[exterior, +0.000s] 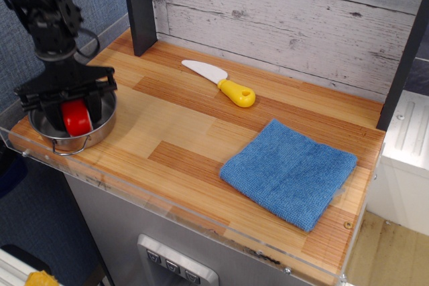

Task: Place the piece of cake onto the blue cloth.

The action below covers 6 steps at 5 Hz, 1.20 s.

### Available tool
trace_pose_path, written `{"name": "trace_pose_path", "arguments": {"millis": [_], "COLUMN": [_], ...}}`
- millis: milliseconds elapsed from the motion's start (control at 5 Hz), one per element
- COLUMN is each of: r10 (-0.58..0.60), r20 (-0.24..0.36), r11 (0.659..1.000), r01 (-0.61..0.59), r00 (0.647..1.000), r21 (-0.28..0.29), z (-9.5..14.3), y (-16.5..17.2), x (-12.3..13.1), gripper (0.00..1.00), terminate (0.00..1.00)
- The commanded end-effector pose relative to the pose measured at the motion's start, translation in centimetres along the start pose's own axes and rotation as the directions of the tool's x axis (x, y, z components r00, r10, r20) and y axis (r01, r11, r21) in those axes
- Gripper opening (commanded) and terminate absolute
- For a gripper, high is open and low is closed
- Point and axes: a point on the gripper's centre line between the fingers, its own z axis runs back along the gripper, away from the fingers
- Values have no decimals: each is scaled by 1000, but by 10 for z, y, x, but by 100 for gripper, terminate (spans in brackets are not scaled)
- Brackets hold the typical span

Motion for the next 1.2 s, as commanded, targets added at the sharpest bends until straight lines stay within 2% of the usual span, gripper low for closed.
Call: {"name": "trace_pose_path", "arguments": {"millis": [0,200,600,800,1000], "r10": [69,97,58,-21,-83], "r20": [95,107,112,111,108], "r11": [995,988,966,954,944], "r01": [-62,-83,-27,53,113], "r00": [993,990,992,994,991], "r21": [-73,-128,-256,-296,-311], "z": [51,75,122,136,139], "y": [-8,-25,-87,-120,-136], "x": [23,23,3,-27,-52], "gripper": [0,0,0,0,0], "terminate": [0,0,0,0,0]}}
